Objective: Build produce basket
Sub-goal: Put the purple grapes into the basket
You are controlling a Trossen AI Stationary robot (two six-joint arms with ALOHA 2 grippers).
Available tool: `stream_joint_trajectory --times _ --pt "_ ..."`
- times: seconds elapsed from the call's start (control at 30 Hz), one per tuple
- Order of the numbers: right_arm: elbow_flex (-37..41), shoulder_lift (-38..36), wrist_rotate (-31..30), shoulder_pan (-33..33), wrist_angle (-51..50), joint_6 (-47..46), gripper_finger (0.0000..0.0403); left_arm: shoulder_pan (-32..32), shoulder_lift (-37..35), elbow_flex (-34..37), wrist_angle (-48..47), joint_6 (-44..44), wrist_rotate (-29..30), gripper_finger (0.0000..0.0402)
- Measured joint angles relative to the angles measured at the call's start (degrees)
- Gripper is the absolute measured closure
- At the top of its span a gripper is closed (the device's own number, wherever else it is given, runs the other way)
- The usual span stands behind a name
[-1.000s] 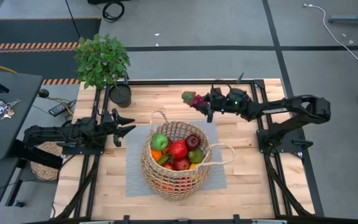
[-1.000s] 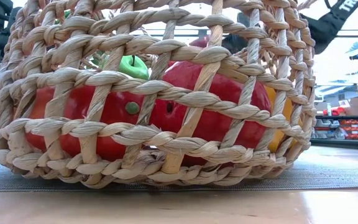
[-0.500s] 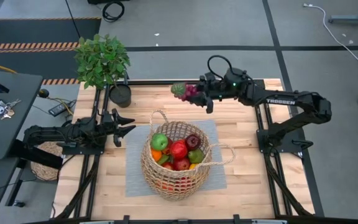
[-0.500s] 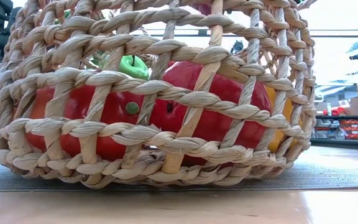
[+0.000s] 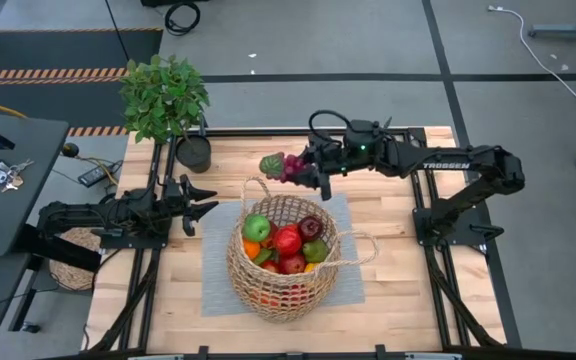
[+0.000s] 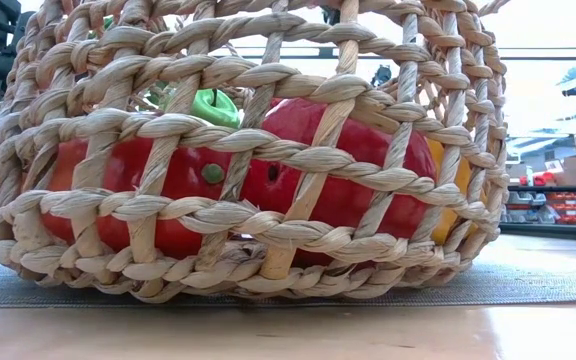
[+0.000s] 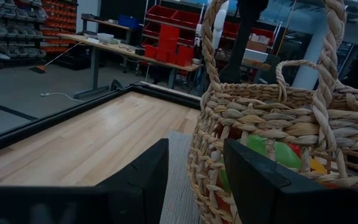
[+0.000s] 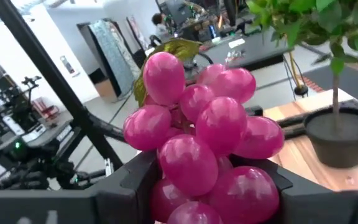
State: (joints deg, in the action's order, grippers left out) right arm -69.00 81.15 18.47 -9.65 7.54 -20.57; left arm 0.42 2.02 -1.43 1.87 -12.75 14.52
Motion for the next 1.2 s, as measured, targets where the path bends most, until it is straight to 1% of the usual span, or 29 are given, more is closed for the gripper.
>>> stream_joint_trajectory --times 0.1,0.17,0.23,0.37,0.57,0.63,0.77,0.9,1.07,1.2 --pt "-0.7 0.3 -0.8 0.6 0.2 -1.6 0.0227 0.0 0.0 0.0 0.0 0.0 0.0 0.0241" --pt "-1.2 0.4 -0.7 0.6 0.6 -5.2 0.0227 0.0 0.0 0.0 0.0 0.0 0.0 0.0241" --pt "-1.2 0.3 0.0 0.6 1.3 -11.8 0.0227 0.0 0.0 0.0 0.0 0.0 0.0 0.0241" --pt "-1.2 0.4 3.7 -0.6 1.6 -26.5 0.0227 0.0 0.0 0.0 0.0 0.0 0.0 0.0241" --pt "-1.2 0.4 3.8 -0.6 1.6 -45.8 0.0227 0.0 0.0 0.0 0.0 0.0 0.0 0.0241" --pt "-1.2 0.4 2.3 -0.4 1.6 -49.1 0.0227 0.0 0.0 0.0 0.0 0.0 0.0 0.0241" --pt "-1.2 0.4 0.6 0.3 1.3 -50.3 0.0227 0.0 0.0 0.0 0.0 0.0 0.0 0.0241" --pt "-1.2 0.4 -2.0 1.7 -2.8 -51.3 0.0228 0.0 0.0 0.0 0.0 0.0 0.0 0.0241" --pt "-1.2 1.3 -3.6 5.5 -5.7 -45.4 0.0228 0.0 0.0 0.0 0.0 0.0 0.0 0.0241" --pt "-1.2 4.8 -3.3 9.0 -4.8 -45.7 0.0229 0.0 0.1 0.0 0.1 0.0 0.0 0.0241"
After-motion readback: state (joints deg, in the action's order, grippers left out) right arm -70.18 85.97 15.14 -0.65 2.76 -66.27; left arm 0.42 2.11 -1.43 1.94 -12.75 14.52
